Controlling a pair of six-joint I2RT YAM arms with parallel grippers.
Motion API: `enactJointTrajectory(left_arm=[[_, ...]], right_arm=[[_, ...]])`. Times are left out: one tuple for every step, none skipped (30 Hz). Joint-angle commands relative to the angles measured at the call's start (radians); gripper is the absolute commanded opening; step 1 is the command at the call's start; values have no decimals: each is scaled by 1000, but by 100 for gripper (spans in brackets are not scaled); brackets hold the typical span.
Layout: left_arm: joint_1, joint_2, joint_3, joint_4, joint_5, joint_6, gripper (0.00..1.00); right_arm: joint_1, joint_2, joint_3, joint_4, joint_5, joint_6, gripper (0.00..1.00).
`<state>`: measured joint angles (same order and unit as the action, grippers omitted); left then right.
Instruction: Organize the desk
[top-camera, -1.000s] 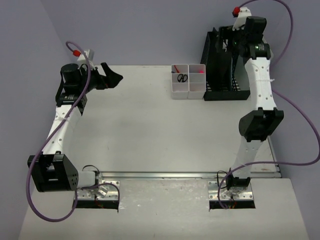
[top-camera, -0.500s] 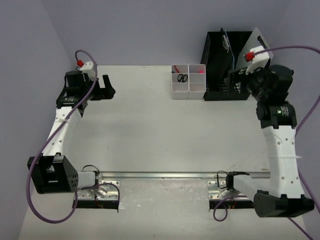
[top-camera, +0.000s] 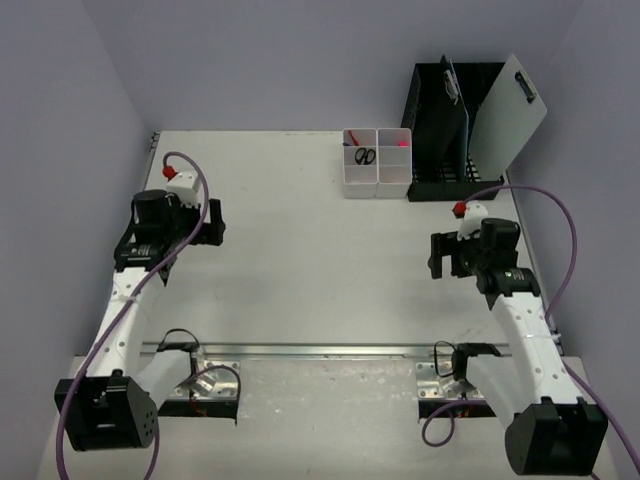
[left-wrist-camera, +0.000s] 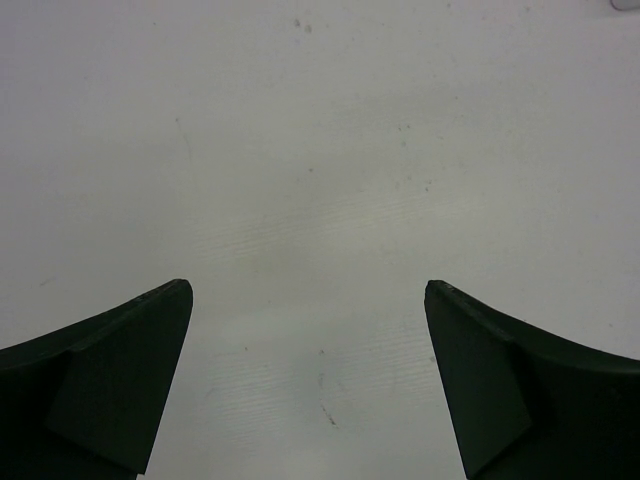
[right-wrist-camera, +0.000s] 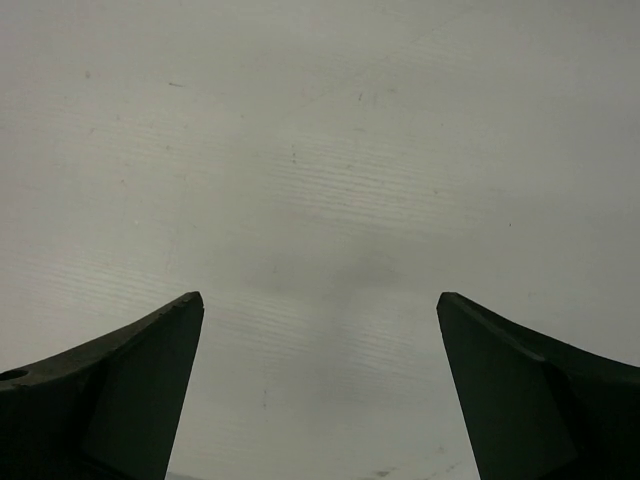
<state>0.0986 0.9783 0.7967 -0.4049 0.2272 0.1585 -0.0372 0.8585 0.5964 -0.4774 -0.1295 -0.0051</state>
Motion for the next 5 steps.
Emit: enactJointTrajectory(left_arm=[[-4, -61, -23, 54, -34, 47, 100], [-4, -85, -30, 57, -32, 47, 100], [-4, -98, -39, 63, -29, 46, 100], [-4, -122, -51, 78, -28, 44, 100], [-4, -131, -54, 81, -32, 44, 100]], right_arm=[[-4, -30, 6, 112, 22, 50, 99], [-3, -32, 8, 112, 22, 53, 99], [-4, -35, 14, 114, 19, 53, 99], [-4, -35, 17, 111, 19, 57, 99], [-4, -38, 19, 112, 19, 57, 99]])
